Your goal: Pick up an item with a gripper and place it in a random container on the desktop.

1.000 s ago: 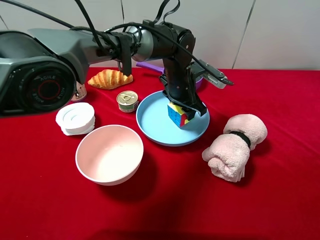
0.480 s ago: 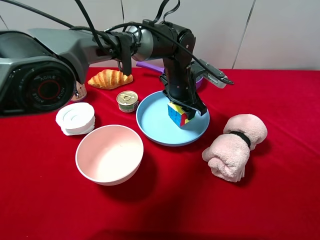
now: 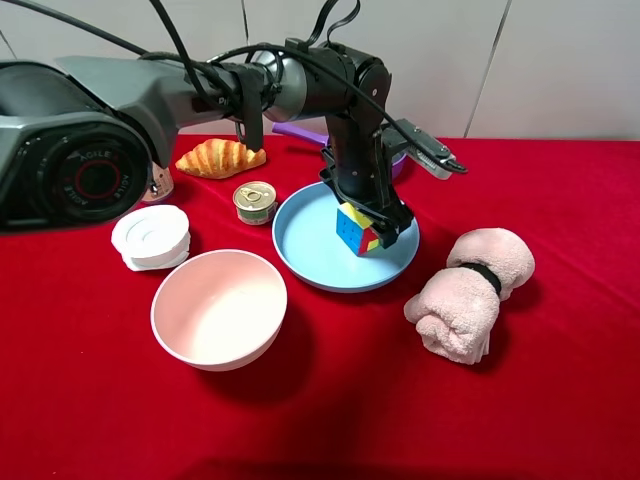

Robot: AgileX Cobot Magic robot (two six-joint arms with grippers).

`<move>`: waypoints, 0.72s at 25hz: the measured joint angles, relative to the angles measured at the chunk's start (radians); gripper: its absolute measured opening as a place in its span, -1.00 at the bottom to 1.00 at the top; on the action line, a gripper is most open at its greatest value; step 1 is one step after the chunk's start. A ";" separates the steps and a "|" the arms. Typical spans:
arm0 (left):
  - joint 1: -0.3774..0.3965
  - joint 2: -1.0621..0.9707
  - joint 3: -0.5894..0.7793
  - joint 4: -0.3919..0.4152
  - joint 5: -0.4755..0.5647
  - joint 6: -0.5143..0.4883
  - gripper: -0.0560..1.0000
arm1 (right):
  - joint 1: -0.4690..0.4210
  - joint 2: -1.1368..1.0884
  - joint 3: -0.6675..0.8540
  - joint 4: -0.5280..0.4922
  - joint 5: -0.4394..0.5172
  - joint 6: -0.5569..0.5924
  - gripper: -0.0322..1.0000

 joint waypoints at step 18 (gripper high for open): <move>0.000 0.000 -0.002 0.000 0.008 -0.001 0.92 | 0.000 0.000 0.000 0.000 0.000 0.000 0.41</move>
